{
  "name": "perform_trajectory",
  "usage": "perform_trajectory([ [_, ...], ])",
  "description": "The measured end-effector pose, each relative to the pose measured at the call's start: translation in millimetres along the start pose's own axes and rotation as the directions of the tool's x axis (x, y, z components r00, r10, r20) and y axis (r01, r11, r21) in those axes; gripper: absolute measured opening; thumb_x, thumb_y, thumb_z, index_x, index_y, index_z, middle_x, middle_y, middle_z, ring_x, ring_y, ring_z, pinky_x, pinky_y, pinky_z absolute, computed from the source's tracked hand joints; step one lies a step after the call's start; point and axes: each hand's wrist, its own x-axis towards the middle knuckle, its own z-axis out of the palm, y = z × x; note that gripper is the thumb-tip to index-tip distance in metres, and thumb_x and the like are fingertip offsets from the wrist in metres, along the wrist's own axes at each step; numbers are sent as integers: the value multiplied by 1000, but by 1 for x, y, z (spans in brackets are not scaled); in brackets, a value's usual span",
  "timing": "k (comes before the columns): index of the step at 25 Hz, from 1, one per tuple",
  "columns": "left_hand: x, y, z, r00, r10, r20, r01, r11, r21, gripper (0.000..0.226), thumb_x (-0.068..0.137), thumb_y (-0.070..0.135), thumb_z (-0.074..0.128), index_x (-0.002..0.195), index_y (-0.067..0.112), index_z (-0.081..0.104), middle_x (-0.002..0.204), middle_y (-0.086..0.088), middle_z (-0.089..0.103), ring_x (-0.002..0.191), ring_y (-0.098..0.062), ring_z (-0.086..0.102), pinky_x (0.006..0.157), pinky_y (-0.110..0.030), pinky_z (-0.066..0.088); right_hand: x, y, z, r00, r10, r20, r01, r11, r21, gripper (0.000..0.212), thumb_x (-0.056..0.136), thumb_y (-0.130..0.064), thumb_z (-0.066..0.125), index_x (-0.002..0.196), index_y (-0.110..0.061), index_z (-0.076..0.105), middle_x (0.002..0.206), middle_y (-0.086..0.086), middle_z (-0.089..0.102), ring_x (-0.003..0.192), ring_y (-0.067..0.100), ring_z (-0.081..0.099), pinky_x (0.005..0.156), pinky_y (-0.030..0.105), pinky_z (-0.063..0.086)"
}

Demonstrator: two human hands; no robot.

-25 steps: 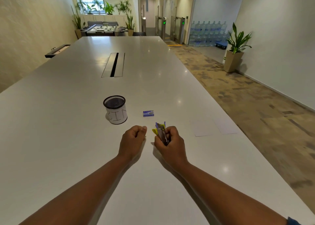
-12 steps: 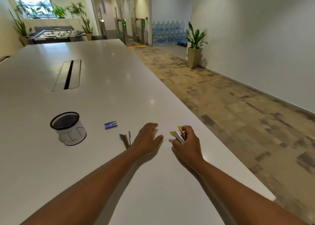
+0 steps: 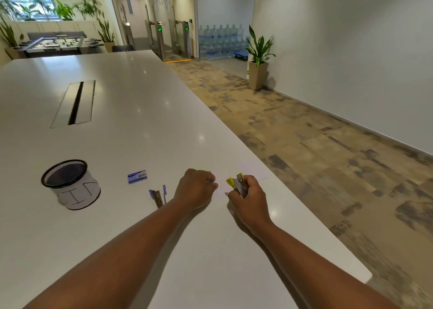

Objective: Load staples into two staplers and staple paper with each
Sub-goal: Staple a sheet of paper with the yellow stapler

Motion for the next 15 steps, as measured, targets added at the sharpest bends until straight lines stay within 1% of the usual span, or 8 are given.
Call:
perform_trajectory([
  [2,-3,-2,-2,999,18,33,-18,1000,19,20,87,43,63,91,25,69,96,4,70,111,-24,53,86,-35,45,2,0,2,1000,28,-9,-28,1000,-9,12,84,-15,67,87,-19,56,70,-9,54,60,7,46,62,28,43],
  [4,-4,-2,-3,994,60,94,-72,989,129,26,86,49,59,82,23,54,89,4,58,102,-25,54,82,-37,44,3,0,4,998,52,-26,-52,999,-6,13,84,-16,64,81,-17,51,65,-10,49,58,8,43,61,32,41],
  [6,-1,2,-5,988,29,150,-55,983,177,32,85,52,62,89,24,47,96,2,50,104,-25,51,83,-35,40,2,-1,4,997,63,-34,-63,998,-5,15,85,-16,62,79,-17,48,63,-10,46,57,9,41,60,34,40],
  [8,6,8,-11,974,-82,210,52,988,143,44,82,50,71,107,19,52,109,-4,51,111,-27,47,85,-35,39,0,-2,3,997,65,-36,-65,998,-1,15,84,-14,63,80,-15,48,64,-10,46,58,10,40,60,33,40],
  [10,8,13,-17,958,-151,245,133,987,85,55,77,42,78,119,15,54,114,-4,55,108,-25,49,83,-33,39,-1,-4,0,997,64,-39,-64,998,16,13,84,-11,62,82,-12,50,66,-7,47,59,11,41,61,32,41],
  [11,6,16,-21,961,-148,233,139,989,54,50,76,36,79,116,15,58,110,-3,59,103,-24,51,81,-32,39,-1,-3,-1,997,69,-36,-68,997,30,12,84,-10,62,84,-11,50,68,-5,47,60,12,41,61,32,41],
  [13,-3,17,-22,974,-168,152,183,979,-90,24,76,22,74,97,14,64,92,-1,63,90,-23,56,70,-30,41,-3,-3,-2,996,88,-12,-87,992,90,14,86,-5,58,82,-11,47,68,-3,43,60,14,38,58,32,38],
  [15,-15,19,-31,970,-236,56,241,922,-302,8,78,13,65,86,12,62,80,1,61,80,-21,58,60,-27,41,-5,-7,-1,991,128,49,-137,949,284,19,90,1,51,81,-14,43,68,1,37,58,15,32,51,31,31],
])
